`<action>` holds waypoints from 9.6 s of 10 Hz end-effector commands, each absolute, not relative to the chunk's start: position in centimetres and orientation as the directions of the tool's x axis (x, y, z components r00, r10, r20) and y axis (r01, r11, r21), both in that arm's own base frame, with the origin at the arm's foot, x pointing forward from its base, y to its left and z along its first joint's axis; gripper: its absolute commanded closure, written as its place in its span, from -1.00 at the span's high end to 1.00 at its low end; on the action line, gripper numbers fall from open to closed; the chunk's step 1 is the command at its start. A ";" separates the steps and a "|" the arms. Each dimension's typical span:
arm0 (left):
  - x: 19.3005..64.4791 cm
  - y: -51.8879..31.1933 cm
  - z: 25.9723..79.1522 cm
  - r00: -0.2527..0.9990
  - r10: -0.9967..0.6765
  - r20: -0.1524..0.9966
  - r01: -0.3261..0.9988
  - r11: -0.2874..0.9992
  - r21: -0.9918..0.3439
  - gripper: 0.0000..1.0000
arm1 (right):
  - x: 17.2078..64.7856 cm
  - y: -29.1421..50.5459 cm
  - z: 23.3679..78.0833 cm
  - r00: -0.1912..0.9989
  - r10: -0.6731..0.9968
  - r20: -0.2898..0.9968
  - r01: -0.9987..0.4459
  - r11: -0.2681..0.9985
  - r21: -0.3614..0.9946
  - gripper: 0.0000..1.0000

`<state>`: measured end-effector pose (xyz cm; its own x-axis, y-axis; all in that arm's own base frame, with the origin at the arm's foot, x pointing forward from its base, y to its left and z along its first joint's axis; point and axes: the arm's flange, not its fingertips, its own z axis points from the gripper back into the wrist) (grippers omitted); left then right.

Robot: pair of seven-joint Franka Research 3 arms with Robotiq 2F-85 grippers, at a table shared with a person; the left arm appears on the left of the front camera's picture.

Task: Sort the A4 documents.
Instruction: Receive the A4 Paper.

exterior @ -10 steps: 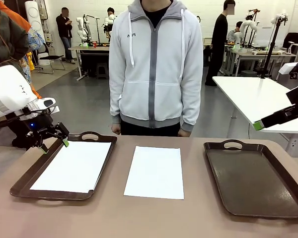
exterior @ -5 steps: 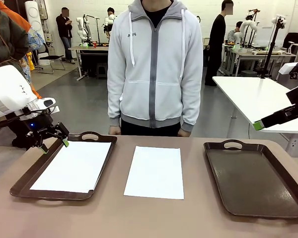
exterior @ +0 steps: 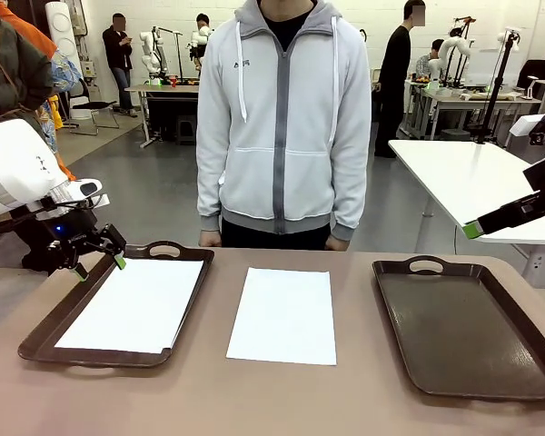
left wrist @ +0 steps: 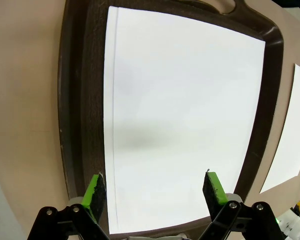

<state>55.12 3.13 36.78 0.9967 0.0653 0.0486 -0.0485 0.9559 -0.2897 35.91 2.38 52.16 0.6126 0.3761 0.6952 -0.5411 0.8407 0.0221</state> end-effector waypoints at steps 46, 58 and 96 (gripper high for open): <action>37.9 0.0 54.9 0.482 -0.522 0.703 0.791 0.605 -0.092 1.00 | 36.0 2.4 52.0 0.613 0.376 0.695 -0.544 0.838 0.027 1.00; 37.9 0.0 54.9 0.482 -0.522 0.703 0.791 0.605 -0.092 1.00 | 36.0 2.4 52.0 0.613 0.376 0.695 -0.544 0.838 0.027 1.00; 52.0 -17.6 39.4 0.996 0.010 0.093 0.093 0.029 -0.995 1.00 | 36.0 2.4 52.0 0.613 0.376 0.695 -0.544 0.838 0.027 1.00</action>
